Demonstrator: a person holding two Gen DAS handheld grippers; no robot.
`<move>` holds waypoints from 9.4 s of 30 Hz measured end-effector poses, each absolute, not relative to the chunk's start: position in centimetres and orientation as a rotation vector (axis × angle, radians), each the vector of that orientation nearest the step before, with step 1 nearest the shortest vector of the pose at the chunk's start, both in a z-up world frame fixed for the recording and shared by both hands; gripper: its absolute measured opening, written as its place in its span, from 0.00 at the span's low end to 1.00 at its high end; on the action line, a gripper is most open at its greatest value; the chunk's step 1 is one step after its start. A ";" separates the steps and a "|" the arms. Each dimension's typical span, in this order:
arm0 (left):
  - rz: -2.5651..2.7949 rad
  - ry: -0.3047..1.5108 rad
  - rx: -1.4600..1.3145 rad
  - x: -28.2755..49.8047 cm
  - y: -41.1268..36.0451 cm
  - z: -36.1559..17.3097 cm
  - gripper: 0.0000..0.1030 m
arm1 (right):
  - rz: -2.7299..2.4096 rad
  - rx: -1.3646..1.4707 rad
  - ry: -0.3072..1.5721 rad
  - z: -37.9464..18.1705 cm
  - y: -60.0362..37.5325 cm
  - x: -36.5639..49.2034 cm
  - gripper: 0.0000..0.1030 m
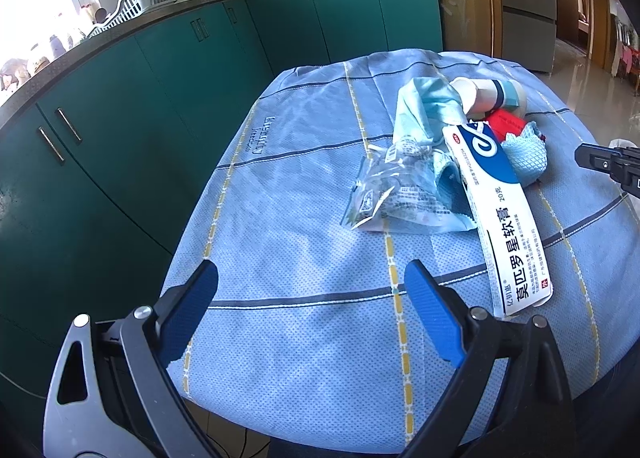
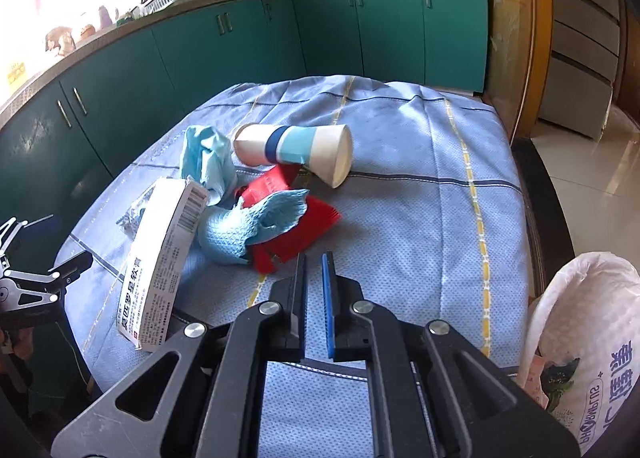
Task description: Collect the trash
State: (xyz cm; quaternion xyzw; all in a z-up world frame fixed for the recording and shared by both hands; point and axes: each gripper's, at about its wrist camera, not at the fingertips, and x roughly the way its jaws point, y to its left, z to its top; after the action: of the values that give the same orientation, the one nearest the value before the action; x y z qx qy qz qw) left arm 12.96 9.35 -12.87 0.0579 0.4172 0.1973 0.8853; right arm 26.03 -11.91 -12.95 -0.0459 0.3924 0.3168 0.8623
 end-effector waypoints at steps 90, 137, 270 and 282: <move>0.084 0.812 -0.002 14.4 4.0 -13.0 0.94 | 0.670 -0.062 0.824 -11.1 -14.9 26.9 0.10; 0.071 0.738 0.079 13.3 3.0 -10.1 0.39 | 0.736 -0.134 0.645 -9.9 -14.9 24.0 0.29; 0.178 0.843 -0.174 19.2 9.4 -14.9 0.88 | 0.632 -0.239 0.873 -15.9 -9.9 27.4 0.54; 0.187 0.925 -0.079 20.9 6.7 -16.9 0.93 | 0.583 -0.195 0.881 -15.9 -11.3 27.9 0.54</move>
State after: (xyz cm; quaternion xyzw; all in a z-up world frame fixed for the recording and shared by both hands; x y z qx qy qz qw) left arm 20.94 6.67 -16.86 -0.0380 0.4456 0.0902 0.8899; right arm 27.88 -11.28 -15.91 -0.0929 0.4194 0.2776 0.8593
